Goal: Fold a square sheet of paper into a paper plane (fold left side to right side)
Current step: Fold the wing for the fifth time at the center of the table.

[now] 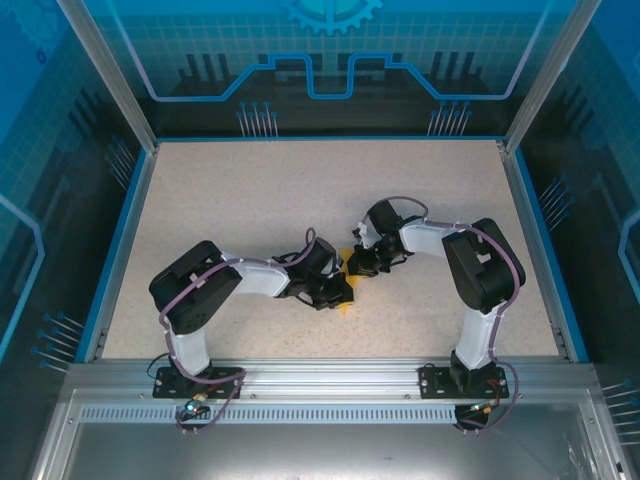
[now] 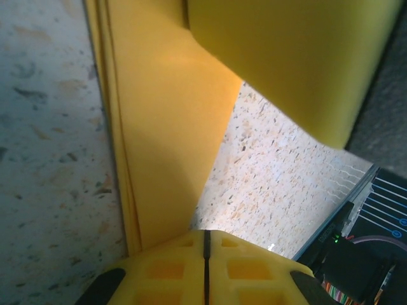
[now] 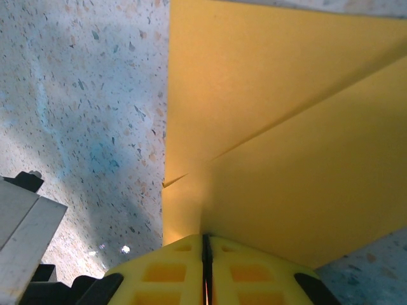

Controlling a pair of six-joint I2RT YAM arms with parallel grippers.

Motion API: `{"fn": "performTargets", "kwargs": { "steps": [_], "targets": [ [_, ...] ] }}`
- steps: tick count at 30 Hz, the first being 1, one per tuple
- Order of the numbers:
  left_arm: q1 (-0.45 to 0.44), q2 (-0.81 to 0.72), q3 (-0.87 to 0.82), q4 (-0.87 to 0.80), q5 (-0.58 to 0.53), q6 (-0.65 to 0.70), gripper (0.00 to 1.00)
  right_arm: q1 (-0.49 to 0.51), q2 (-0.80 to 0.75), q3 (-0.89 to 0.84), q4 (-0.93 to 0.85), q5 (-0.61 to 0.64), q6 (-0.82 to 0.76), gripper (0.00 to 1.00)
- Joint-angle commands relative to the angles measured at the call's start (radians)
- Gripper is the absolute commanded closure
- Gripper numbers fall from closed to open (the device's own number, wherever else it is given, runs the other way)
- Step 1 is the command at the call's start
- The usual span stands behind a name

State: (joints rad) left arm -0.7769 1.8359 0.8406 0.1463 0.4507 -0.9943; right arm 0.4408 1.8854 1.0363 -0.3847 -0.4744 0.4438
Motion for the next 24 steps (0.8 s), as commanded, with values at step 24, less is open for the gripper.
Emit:
{"fn": "performTargets", "kwargs": {
  "steps": [24],
  "targets": [
    [-0.020, -0.212, -0.240, -0.027, 0.011, -0.017, 0.94, -0.042, 0.062, -0.062, 0.061, -0.009, -0.008, 0.90]
  ]
}}
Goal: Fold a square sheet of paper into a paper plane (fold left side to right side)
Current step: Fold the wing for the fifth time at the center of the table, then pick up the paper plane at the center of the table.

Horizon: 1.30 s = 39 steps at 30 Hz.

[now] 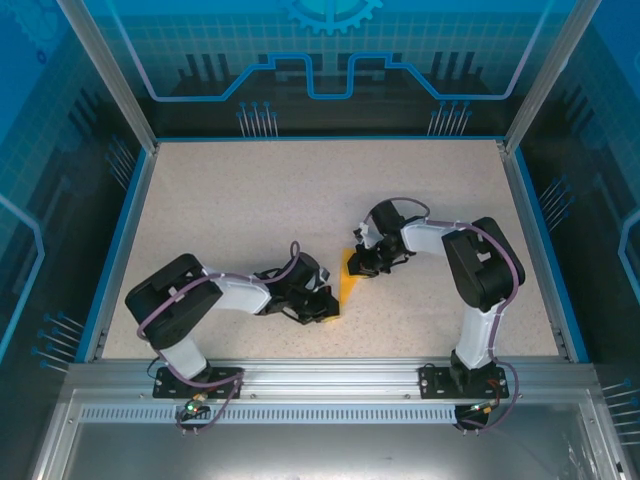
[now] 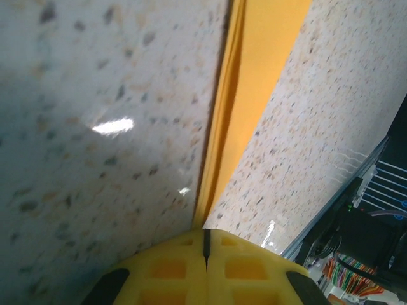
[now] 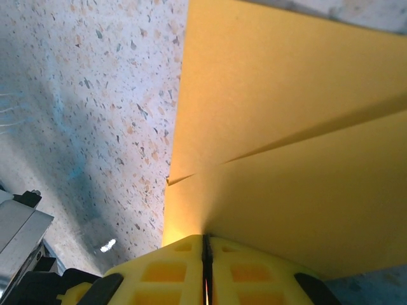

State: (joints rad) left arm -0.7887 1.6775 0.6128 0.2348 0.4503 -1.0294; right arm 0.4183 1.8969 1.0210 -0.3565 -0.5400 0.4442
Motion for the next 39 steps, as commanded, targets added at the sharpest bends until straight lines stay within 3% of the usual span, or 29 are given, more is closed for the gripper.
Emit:
{"fn": "performTargets", "kwargs": {
  "steps": [1, 7, 14, 17, 20, 25, 33, 39],
  "targets": [
    [-0.004, -0.077, 0.001, -0.139, 0.005, 0.035, 0.93, -0.025, 0.040, -0.054, 0.050, 0.042, -0.010, 0.90],
    [0.028, -0.220, 0.074, -0.269, -0.095, 0.148, 0.80, -0.043, -0.087, -0.037, 0.070, 0.024, -0.042, 0.85],
    [0.069, -0.290, 0.125, -0.336, -0.233, 0.199, 0.71, -0.022, -0.256, -0.009, -0.035, 0.167, -0.059, 0.66],
    [0.071, -0.295, 0.177, -0.421, -0.351, 0.221, 0.67, 0.030, -0.306, 0.019, -0.185, 0.303, -0.035, 0.60],
    [0.072, -0.297, 0.219, -0.477, -0.445, 0.240, 0.67, 0.102, -0.348, 0.011, -0.271, 0.446, 0.035, 0.46],
    [0.072, -0.297, 0.235, -0.468, -0.473, 0.254, 0.66, 0.170, -0.312, -0.010, -0.223, 0.411, 0.129, 0.37],
    [0.071, -0.318, 0.192, -0.463, -0.474, 0.240, 0.66, 0.238, -0.179, 0.050, -0.229, 0.462, 0.156, 0.39],
    [0.072, -0.344, 0.188, -0.479, -0.493, 0.246, 0.62, 0.241, -0.196, 0.055, -0.241, 0.466, 0.155, 0.72]
  ]
}}
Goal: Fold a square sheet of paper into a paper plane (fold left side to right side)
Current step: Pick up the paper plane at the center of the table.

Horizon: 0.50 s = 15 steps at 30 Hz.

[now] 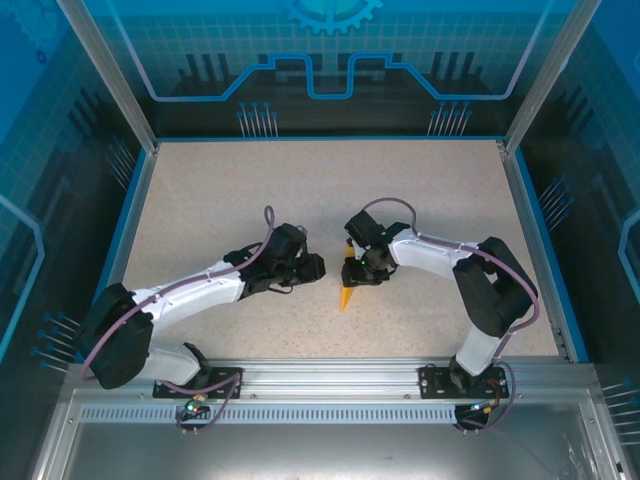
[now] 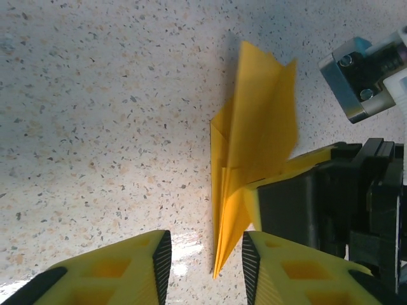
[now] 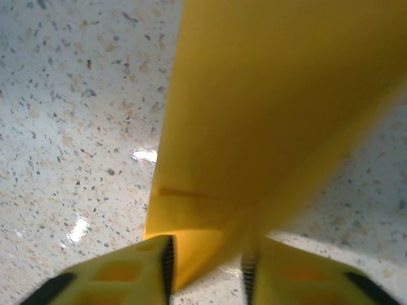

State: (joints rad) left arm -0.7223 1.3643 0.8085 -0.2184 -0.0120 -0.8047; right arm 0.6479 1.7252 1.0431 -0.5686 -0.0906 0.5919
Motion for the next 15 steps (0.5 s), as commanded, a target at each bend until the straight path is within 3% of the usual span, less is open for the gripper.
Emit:
{"fn": "performTargets", "kwargs": {
  "steps": [1, 6, 15],
  "targets": [
    [0.005, -0.033, -0.007, -0.029, -0.034, 0.023, 0.61, 0.012, -0.043, 0.038, -0.034, 0.014, 0.001, 0.78],
    [0.005, -0.055, -0.009, -0.044, -0.057, 0.019, 0.61, 0.016, -0.149, 0.056, -0.016, -0.068, -0.062, 1.00],
    [0.017, -0.221, -0.026, -0.151, -0.189, 0.016, 0.49, -0.051, -0.265, -0.059, 0.221, -0.352, -0.100, 1.00]
  ]
}}
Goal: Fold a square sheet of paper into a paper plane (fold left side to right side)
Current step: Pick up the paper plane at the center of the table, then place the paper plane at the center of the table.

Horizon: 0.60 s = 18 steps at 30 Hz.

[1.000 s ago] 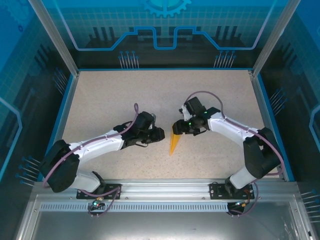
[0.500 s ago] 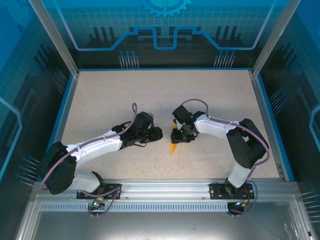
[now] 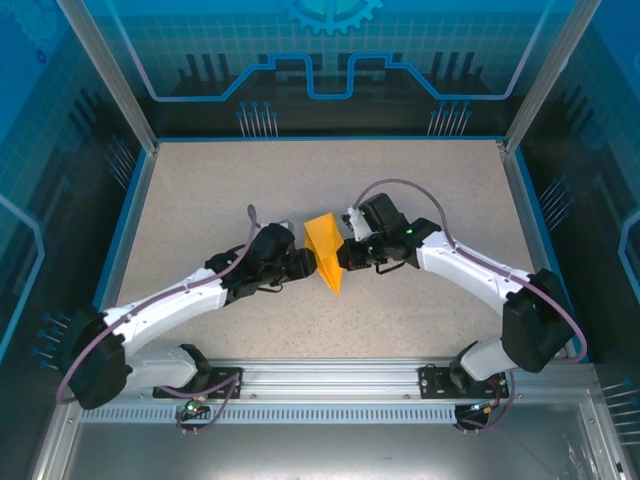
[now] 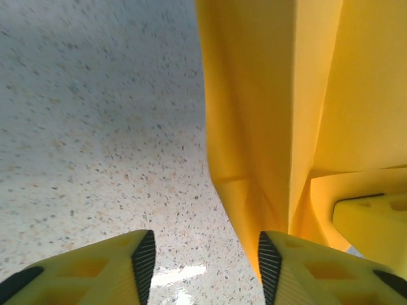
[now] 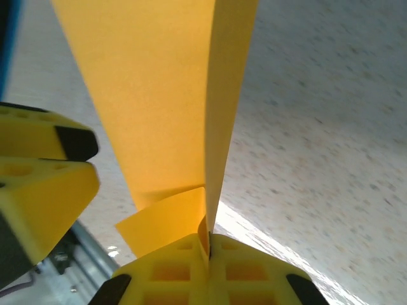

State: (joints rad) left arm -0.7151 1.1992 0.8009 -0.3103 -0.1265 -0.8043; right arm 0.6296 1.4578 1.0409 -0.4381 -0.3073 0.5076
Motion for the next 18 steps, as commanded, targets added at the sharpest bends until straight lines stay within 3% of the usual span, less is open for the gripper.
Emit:
{"fn": "performTargets", "kwargs": {
  "steps": [1, 5, 10, 12, 15, 18],
  "targets": [
    [0.010, -0.074, -0.027, -0.062, -0.087, 0.013, 0.47, -0.043, 0.008, -0.087, 0.126, -0.152, -0.011, 1.00],
    [0.016, -0.121, -0.055, -0.067, -0.098, 0.001, 0.44, -0.107, 0.087, -0.196, 0.211, -0.172, 0.007, 0.98],
    [0.020, -0.125, -0.065, -0.074, -0.091, -0.004, 0.41, -0.177, 0.177, -0.239, 0.224, -0.132, -0.020, 0.88],
    [0.022, -0.125, -0.059, -0.080, -0.086, 0.002, 0.39, -0.196, 0.160, -0.243, 0.187, -0.079, -0.030, 0.85],
    [0.021, -0.128, -0.054, -0.083, -0.090, 0.010, 0.36, -0.214, 0.101, -0.227, 0.077, 0.048, -0.064, 0.69],
    [0.021, -0.127, -0.052, -0.080, -0.090, 0.015, 0.33, -0.214, 0.066, -0.169, -0.092, 0.199, -0.101, 0.62]
  ]
}}
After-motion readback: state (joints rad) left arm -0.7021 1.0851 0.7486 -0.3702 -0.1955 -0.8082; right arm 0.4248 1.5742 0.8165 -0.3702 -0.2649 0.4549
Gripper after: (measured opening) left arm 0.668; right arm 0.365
